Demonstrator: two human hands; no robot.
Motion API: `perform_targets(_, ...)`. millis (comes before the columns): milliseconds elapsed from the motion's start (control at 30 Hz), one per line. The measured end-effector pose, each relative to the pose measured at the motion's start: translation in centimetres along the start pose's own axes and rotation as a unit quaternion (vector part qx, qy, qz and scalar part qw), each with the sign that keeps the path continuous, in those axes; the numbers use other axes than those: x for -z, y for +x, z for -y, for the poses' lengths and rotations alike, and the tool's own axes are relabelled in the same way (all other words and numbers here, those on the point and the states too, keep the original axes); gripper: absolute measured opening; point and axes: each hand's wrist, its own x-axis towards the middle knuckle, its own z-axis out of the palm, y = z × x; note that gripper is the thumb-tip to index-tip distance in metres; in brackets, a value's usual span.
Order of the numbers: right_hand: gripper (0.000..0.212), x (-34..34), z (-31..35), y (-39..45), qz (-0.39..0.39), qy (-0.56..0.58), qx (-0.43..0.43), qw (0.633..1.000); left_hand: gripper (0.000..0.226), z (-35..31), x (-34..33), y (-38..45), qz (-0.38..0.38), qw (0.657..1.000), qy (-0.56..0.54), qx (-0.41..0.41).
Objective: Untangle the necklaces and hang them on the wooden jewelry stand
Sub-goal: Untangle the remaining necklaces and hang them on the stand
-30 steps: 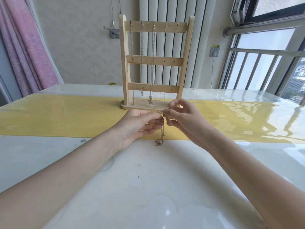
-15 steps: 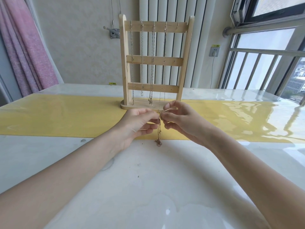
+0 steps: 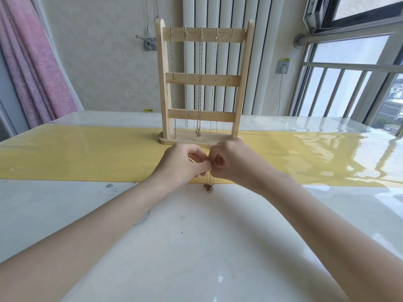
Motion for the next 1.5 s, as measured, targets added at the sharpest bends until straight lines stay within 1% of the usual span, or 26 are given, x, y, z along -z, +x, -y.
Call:
perform_targets(67, 0.005, -0.2, -0.1, 0.0, -0.037, 0.046, -0.011, 0.998, 0.012, -0.2, 0.1, 0.1, -0.017, 1.0, -0.01, -0.011)
perform_targets(133, 0.006, -0.2, -0.2, -0.1, -0.055, 0.14, -0.049, 0.987, 0.014, -0.3, 0.1, 0.2, -0.015, 0.999, -0.031, -0.015)
perform_targets(200, 0.015, 0.0, -0.2, -0.3, -0.035, 0.225, -0.102, 0.968, 0.018, -0.3, 0.2, 0.3, 0.006, 0.999, -0.047, -0.015)
perform_targets(300, 0.023, 0.2, -0.3, -0.4, 0.011, 0.36, -0.187, 0.914, 0.018, -0.1, 0.4, 0.3, 0.052, 0.997, -0.058, -0.017)
perform_targets(333, 0.023, 0.2, -0.3, -0.4, 0.016, 0.387, -0.198, 0.9, 0.017, -0.1, 0.4, 0.3, 0.064, 0.996, -0.055, -0.018)
perform_targets(367, 0.023, 0.1, -0.2, -0.4, 0.018, 0.398, -0.204, 0.895, 0.016, -0.1, 0.3, 0.3, 0.073, 0.996, -0.05, -0.017)
perform_targets(500, 0.02, -0.4, 0.0, -0.6, 0.03, 0.393, -0.204, 0.896, 0.014, 0.2, -0.1, 0.2, 0.098, 0.995, -0.031, -0.01)
perform_targets(600, 0.021, -0.3, -0.1, -0.6, 0.044, 0.391, -0.194, 0.899, 0.016, 0.2, 0.0, 0.1, 0.098, 0.995, -0.029, -0.016)
perform_targets(667, 0.021, 0.0, -0.3, -0.6, 0.059, 0.381, -0.177, 0.906, 0.02, 0.0, 0.2, 0.1, 0.098, 0.992, -0.074, -0.008)
perform_targets(767, 0.017, 0.7, -0.6, -0.4, 0.094, 0.35, -0.152, 0.92, 0.022, -0.3, 0.5, 0.0, 0.122, 0.978, -0.164, 0.05)
perform_targets(867, 0.014, 1.1, -0.5, -0.4, 0.14, 0.244, -0.123, 0.952, 0.02, -0.4, 0.3, -0.1, 0.132, 0.974, -0.166, 0.077)
perform_targets(933, 0.015, 1.1, -0.2, -0.3, 0.176, 0.145, -0.099, 0.969, 0.021, -0.4, 0.2, 0.0, 0.115, 0.977, -0.159, 0.085)
perform_targets(967, 0.018, 1.0, -0.1, -0.3, 0.181, 0.112, -0.092, 0.973, 0.021, -0.4, 0.2, 0.1, 0.106, 0.978, -0.159, 0.085)
perform_targets(1000, 0.023, 1.0, 0.0, -0.3, 0.17, 0.098, -0.082, 0.977, 0.022, -0.4, 0.2, 0.1, 0.098, 0.979, -0.159, 0.083)
perform_targets(1033, 0.026, 0.9, 0.0, -0.3, 0.148, 0.109, -0.076, 0.98, 0.022, -0.4, 0.2, 0.1, 0.092, 0.979, -0.163, 0.078)
perform_targets(1067, 0.028, 0.9, 0.0, -0.3, 0.121, 0.146, -0.081, 0.979, 0.021, -0.4, 0.3, 0.2, 0.084, 0.978, -0.175, 0.073)
perform_targets(1133, 0.028, 1.1, -0.3, -0.4, 0.085, 0.251, -0.111, 0.958, 0.021, -0.5, 0.4, 0.2, 0.069, 0.972, -0.215, 0.066)
perform_targets(1167, 0.028, 1.1, -0.5, -0.5, 0.081, 0.294, -0.127, 0.944, 0.02, -0.6, 0.4, 0.2, 0.062, 0.969, -0.229, 0.064)
perform_targets(1233, 0.025, 1.0, -0.8, -0.7, 0.079, 0.345, -0.152, 0.923, 0.02, -0.7, 0.3, 0.1, 0.06, 0.966, -0.244, 0.064)
perform_targets(1300, 0.023, 0.6, -1.0, -0.8, 0.061, 0.397, -0.178, 0.898, 0.022, -0.8, 0.1, 0.1, 0.078, 0.956, -0.272, 0.074)
perform_targets(1367, 0.023, 0.4, -1.3, -0.7, 0.026, 0.47, -0.202, 0.859, 0.021, -0.9, 0.2, 0.1, 0.108, 0.941, -0.308, 0.086)
perform_targets(1400, 0.024, 0.5, -1.3, -0.7, 0.007, 0.511, -0.212, 0.833, 0.019, -0.9, 0.2, 0.1, 0.119, 0.936, -0.319, 0.09)
perform_targets(1433, 0.026, 0.6, -1.3, -0.6, -0.007, 0.555, -0.22, 0.802, 0.018, -0.9, 0.3, 0.0, 0.124, 0.935, -0.321, 0.091)
perform_targets(1500, 0.027, 0.7, -1.3, -0.6, -0.024, 0.624, -0.231, 0.746, 0.017, -0.9, 0.2, 0.0, 0.113, 0.943, -0.3, 0.086)
